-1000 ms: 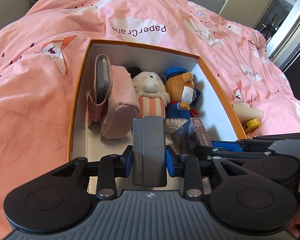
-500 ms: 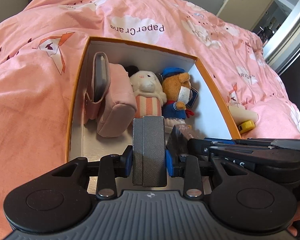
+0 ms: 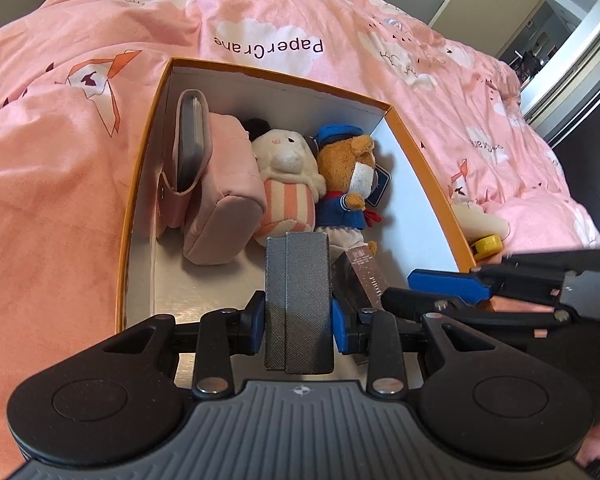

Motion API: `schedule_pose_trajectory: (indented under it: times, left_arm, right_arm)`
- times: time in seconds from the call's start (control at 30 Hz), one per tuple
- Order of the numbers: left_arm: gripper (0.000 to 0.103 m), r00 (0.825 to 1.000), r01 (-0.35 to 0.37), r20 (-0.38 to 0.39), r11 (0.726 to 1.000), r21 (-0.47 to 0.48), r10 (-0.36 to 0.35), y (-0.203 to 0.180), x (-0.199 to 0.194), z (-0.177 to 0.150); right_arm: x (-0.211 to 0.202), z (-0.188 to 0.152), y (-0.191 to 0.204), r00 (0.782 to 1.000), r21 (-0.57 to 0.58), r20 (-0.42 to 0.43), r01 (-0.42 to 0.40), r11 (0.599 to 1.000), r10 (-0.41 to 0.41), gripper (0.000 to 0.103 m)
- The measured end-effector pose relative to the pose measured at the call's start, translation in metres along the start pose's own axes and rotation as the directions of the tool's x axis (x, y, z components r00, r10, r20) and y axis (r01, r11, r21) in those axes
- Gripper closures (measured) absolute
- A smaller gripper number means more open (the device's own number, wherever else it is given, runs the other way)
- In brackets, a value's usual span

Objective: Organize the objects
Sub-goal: 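Lower the grey box and photo card into the box beside the plush toys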

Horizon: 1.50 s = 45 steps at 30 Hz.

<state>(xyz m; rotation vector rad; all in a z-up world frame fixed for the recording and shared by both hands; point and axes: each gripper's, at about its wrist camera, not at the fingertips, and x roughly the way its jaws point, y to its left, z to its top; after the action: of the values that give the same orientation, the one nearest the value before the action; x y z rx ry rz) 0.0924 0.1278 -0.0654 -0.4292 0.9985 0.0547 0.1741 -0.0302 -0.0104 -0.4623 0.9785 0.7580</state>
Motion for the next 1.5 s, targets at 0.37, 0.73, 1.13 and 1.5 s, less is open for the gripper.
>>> schedule_pose_trajectory:
  times: [0.37, 0.73, 1.13, 1.5]
  left_arm:
    - [0.066, 1.0, -0.018, 0.02, 1.0, 0.001, 0.018, -0.002, -0.007, 0.0]
    - [0.066, 1.0, 0.025, 0.007, 1.0, 0.013, -0.025, -0.002, 0.001, 0.001]
    - [0.066, 0.995, 0.098, 0.01, 0.994, -0.045, -0.098, 0.002, 0.02, 0.006]
    - [0.066, 0.999, 0.052, -0.014, 0.998, -0.036, -0.053, -0.002, 0.018, 0.007]
  right_arm:
    - [0.029, 0.006, 0.015, 0.995, -0.288, -0.078, 0.032, 0.957, -0.056, 0.081]
    - [0.04, 0.025, -0.028, 0.964, 0.048, -0.261, -0.026, 0.999, 0.038, 0.103]
    - [0.037, 0.026, -0.016, 0.961, -0.06, -0.274, -0.061, 0.996, 0.043, 0.103]
    - [0.018, 0.028, 0.002, 0.972, -0.268, -0.232, -0.031, 0.963, -0.033, 0.099]
